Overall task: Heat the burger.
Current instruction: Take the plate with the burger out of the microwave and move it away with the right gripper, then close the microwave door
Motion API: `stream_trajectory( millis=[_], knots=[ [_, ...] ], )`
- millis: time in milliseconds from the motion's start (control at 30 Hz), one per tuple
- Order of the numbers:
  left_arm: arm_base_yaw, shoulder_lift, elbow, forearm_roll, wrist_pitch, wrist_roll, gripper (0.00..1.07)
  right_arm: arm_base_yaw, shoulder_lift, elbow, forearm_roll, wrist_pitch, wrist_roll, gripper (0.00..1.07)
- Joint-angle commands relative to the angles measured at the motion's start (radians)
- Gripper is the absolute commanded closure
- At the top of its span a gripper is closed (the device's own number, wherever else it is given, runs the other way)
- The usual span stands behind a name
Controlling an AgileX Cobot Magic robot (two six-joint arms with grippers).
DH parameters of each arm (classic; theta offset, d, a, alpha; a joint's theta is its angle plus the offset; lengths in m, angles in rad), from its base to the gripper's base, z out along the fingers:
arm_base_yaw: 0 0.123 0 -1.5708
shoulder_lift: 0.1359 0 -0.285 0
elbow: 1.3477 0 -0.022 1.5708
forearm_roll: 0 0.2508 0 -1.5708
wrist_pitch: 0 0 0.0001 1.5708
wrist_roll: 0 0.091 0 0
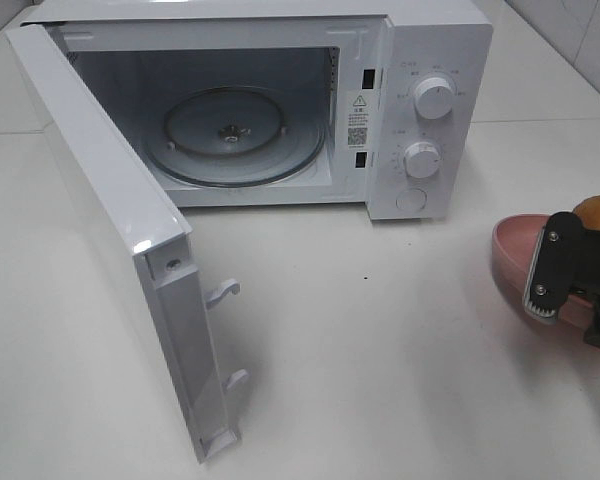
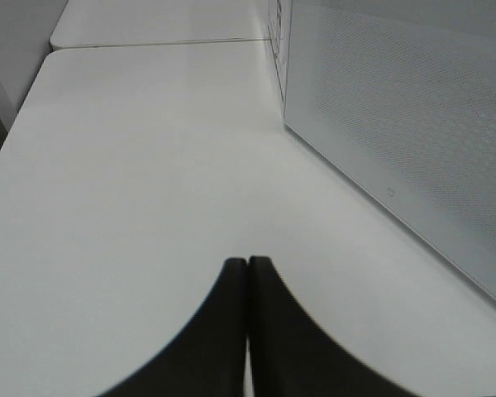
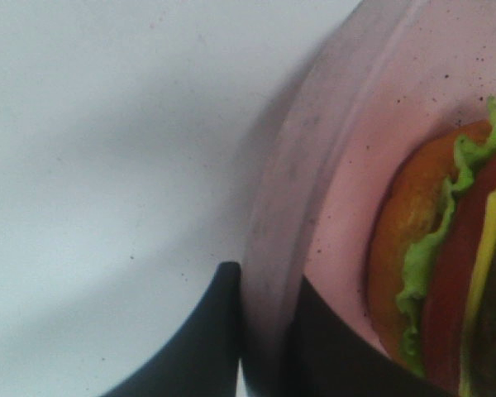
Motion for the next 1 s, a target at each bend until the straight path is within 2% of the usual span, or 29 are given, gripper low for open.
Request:
stream_trajectory(
  millis=[33,200,233,267,333,367,400,433,467,500,633,767,833,933,1000],
  knots=[
    [-0.001,-0.020,0.003,-0.001,-0.016,0.000,1.06,-0.019,0.031,-0.007,-0.025,-0.030,0.004,1.07],
    [-0.001,-0.020,0.003,-0.001,-0.016,0.000,1.06,-0.019,0.039,-0.007,-0.023,-0.050,0.030,1.01],
    [-0.001,-0.020,0.003,-0.001,-0.016,0.000,1.06,-0.019,0.039,-0.007,-0.023,-0.049,0.062,0.94],
    [-0.001,-0.020,0.003,-0.001,-0.016,0.000,1.06,-0.019,0.039,-0.007,-0.023,-0.049,0.062,0.94],
    [-0.001,-0.020,0.003,-0.001,-0.016,0.000,1.06,-0.012,0.039,-0.007,-0.021,-0.040,0.086,0.80],
    [-0.001,-0.020,0.003,-0.001,-0.016,0.000,1.06,-0.012,0.039,-0.007,-0.021,-0.040,0.086,0.80],
    [-0.001,-0.020,0.003,-0.001,-0.016,0.000,1.06,-0.012,0.039,-0.007,-0.020,-0.039,0.104,0.68],
    [-0.001,-0.020,0.003,-0.001,-0.016,0.000,1.06,-0.012,0.039,-0.007,-0.020,-0.039,0.104,0.68],
    [-0.001,-0.020,0.003,-0.001,-0.016,0.000,1.06,-0.012,0.038,-0.007,-0.020,-0.035,0.130,0.59],
    [-0.001,-0.020,0.003,-0.001,-0.016,0.000,1.06,-0.012,0.036,-0.007,-0.020,-0.035,0.145,0.56],
    [-0.001,-0.020,0.003,-0.001,-0.016,0.000,1.06,0.004,0.008,-0.007,0.002,-0.058,0.167,0.53],
    [-0.001,-0.020,0.003,-0.001,-0.016,0.000,1.06,0.066,-0.051,-0.011,0.052,-0.075,0.167,0.53],
    [-0.001,-0.020,0.003,-0.001,-0.016,0.000,1.06,0.119,-0.083,-0.064,0.159,-0.009,0.169,0.50],
    [-0.001,-0.020,0.003,-0.001,-0.016,0.000,1.06,0.125,-0.089,-0.086,0.202,0.020,0.171,0.50],
    [-0.001,-0.020,0.003,-0.001,-0.016,0.000,1.06,0.127,-0.091,-0.193,0.374,0.154,0.221,0.46]
  ],
)
